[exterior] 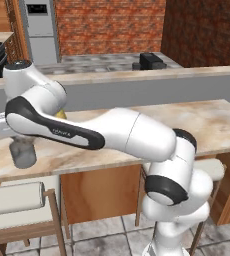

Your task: There are two ice cubes in the ice bowl. Place both ice cubes in the glass cup.

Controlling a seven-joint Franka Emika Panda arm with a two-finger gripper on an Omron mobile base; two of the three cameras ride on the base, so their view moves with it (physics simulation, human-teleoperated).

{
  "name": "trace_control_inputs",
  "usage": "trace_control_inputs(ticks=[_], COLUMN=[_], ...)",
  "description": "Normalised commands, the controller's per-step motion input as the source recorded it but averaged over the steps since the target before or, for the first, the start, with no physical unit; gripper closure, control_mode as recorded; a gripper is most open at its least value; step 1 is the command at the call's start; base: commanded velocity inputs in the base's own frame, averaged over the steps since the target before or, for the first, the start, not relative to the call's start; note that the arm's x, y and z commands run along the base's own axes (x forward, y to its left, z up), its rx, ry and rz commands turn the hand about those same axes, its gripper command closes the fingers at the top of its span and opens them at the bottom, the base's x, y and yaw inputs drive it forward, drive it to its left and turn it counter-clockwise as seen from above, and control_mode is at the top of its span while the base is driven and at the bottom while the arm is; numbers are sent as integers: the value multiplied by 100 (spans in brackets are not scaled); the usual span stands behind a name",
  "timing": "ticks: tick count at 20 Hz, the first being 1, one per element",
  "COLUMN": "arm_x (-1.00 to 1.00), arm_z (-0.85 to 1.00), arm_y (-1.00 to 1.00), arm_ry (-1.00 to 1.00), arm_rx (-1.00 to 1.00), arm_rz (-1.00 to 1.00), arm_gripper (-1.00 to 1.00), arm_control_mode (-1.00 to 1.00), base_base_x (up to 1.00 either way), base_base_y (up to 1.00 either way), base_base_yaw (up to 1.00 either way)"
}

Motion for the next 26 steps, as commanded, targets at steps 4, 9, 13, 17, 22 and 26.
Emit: trace_control_inputs(ticks=[4, 9, 13, 17, 22, 26], arm_x=[4, 12, 14, 22, 32, 24], arm_z=[0, 0, 0, -1, -12, -38], arm_y=[49, 21, 11, 19, 10, 0], arm_ry=[-8, -8, 0, -1, 0, 0], arm_rx=[0, 0, 0, 0, 0, 0], arm_rz=[0, 0, 0, 0, 0, 0], arm_gripper=[100, 100, 100, 100, 100, 100], arm_control_mode=[-100, -100, -100, -100, -100, -100], base_base_x=[0, 0, 0, 0, 0, 0], base_base_y=[0, 0, 0, 0, 0, 0], base_base_yaw=[0, 0, 0, 0, 0, 0])
